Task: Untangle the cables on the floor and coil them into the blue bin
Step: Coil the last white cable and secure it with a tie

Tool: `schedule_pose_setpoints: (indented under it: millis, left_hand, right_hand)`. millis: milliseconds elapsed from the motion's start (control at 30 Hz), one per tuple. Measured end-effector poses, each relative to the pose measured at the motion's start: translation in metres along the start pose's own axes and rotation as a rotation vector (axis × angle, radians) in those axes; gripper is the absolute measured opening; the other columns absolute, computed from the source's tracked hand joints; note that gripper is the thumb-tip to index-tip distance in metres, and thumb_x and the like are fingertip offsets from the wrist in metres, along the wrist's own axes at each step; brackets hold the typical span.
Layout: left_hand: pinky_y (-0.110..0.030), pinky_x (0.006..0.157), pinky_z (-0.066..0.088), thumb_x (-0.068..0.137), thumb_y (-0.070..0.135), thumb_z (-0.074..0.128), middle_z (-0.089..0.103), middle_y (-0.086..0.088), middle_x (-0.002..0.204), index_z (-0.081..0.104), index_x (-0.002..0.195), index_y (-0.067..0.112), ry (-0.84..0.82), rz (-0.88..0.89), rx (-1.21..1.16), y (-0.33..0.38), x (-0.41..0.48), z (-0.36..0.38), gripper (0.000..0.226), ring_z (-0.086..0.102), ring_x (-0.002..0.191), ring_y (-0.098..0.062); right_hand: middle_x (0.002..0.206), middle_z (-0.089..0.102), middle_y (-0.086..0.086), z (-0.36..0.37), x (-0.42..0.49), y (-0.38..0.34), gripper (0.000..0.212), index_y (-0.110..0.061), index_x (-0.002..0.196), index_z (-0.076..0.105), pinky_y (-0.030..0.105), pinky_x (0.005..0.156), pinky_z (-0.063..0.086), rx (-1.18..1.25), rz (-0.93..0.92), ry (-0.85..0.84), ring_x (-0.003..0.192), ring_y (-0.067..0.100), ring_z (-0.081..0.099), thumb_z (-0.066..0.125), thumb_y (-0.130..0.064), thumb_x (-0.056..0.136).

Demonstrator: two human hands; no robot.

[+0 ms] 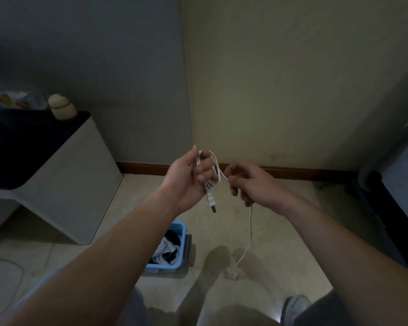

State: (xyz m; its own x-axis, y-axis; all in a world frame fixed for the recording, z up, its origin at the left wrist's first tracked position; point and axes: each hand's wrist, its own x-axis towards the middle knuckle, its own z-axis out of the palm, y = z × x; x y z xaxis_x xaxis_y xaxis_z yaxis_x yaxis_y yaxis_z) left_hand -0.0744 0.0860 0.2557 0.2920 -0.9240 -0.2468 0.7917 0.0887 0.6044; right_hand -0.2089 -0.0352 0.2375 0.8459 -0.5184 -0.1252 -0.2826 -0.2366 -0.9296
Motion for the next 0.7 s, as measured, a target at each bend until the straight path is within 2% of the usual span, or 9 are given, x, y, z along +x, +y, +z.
schedule_pose_setpoints:
  millis: [133, 233, 333, 400, 500, 600, 667, 700]
  left_hand:
    - [-0.028, 0.072, 0.042, 0.105, 0.036, 0.037, 0.045, 0.002, 0.069, 0.049, 0.087, 0.015, 0.105, 0.087, -0.061, 0.004, -0.001, -0.001, 0.030, 0.041, 0.058, -0.012]
    - [-0.031, 0.074, 0.047, 0.104, 0.040, 0.040, 0.065, -0.006, 0.081, 0.052, 0.109, 0.007, 0.139, 0.133, -0.047, 0.007, -0.003, 0.001, 0.035, 0.054, 0.065, -0.016]
    - [-0.040, 0.086, 0.051, 0.103, 0.045, 0.036, 0.072, -0.020, 0.106, 0.046, 0.127, 0.002, 0.148, 0.152, 0.083, 0.007, -0.006, 0.007, 0.050, 0.069, 0.085, -0.028]
    - [-0.046, 0.090, 0.051, 0.103, 0.047, 0.034, 0.066, -0.027, 0.120, 0.044, 0.127, 0.001, 0.163, 0.150, 0.186, 0.005, -0.005, 0.010, 0.053, 0.068, 0.096, -0.037]
    - [-0.046, 0.087, 0.051, 0.103, 0.047, 0.031, 0.064, -0.029, 0.123, 0.039, 0.133, 0.000, 0.175, 0.171, 0.317, 0.000, -0.001, 0.010, 0.057, 0.069, 0.094, -0.040]
    - [-0.048, 0.098, 0.047, 0.104, 0.046, 0.027, 0.065, -0.025, 0.125, 0.036, 0.136, 0.003, 0.178, 0.217, 0.408, -0.002, -0.001, 0.011, 0.054, 0.068, 0.095, -0.040]
    - [-0.049, 0.104, 0.042, 0.105, 0.044, 0.025, 0.064, -0.022, 0.127, 0.043, 0.125, 0.010, 0.186, 0.262, 0.443, -0.003, -0.003, 0.014, 0.044, 0.068, 0.096, -0.040]
    - [-0.047, 0.102, 0.043, 0.105, 0.043, 0.025, 0.063, -0.021, 0.128, 0.048, 0.116, 0.014, 0.190, 0.293, 0.489, -0.005, -0.004, 0.016, 0.039, 0.068, 0.093, -0.038]
  right_hand:
    - [0.062, 0.053, 0.000, 0.004, -0.001, 0.000, 0.027, -0.034, 0.116, 0.066, 0.031, 0.052, 0.050, -0.026, 0.013, -0.093, 0.049, 0.011, 0.042, 0.054, -0.016, 0.100]
    - [0.065, 0.056, -0.003, 0.007, 0.000, 0.001, 0.038, -0.036, 0.132, 0.060, 0.032, 0.052, 0.046, -0.105, 0.000, -0.140, 0.050, 0.010, 0.044, 0.055, -0.017, 0.099]
    - [0.069, 0.062, -0.005, 0.012, -0.002, -0.002, 0.042, -0.031, 0.136, 0.057, 0.031, 0.053, 0.042, -0.120, 0.001, -0.169, 0.055, 0.012, 0.047, 0.059, -0.017, 0.097]
    - [0.071, 0.067, -0.001, 0.015, -0.004, -0.004, 0.037, -0.021, 0.131, 0.060, 0.030, 0.052, 0.041, -0.073, 0.003, -0.168, 0.055, 0.014, 0.047, 0.059, -0.011, 0.095]
    - [0.079, 0.072, 0.013, 0.018, -0.005, -0.006, 0.026, -0.013, 0.114, 0.065, 0.032, 0.055, 0.041, -0.033, 0.005, -0.176, 0.058, 0.019, 0.049, 0.060, -0.003, 0.091]
    - [0.072, 0.071, 0.008, 0.016, -0.005, -0.005, 0.016, -0.010, 0.104, 0.063, 0.029, 0.058, 0.044, 0.020, 0.041, -0.160, 0.056, 0.017, 0.053, 0.060, 0.000, 0.091]
    - [0.066, 0.066, 0.008, 0.012, -0.005, -0.005, 0.008, -0.008, 0.099, 0.061, 0.028, 0.059, 0.044, 0.065, 0.080, -0.151, 0.055, 0.018, 0.054, 0.059, -0.003, 0.093]
    - [0.064, 0.064, 0.007, 0.011, -0.005, -0.006, 0.005, -0.009, 0.098, 0.060, 0.028, 0.059, 0.044, 0.068, 0.099, -0.164, 0.055, 0.018, 0.054, 0.059, -0.007, 0.093]
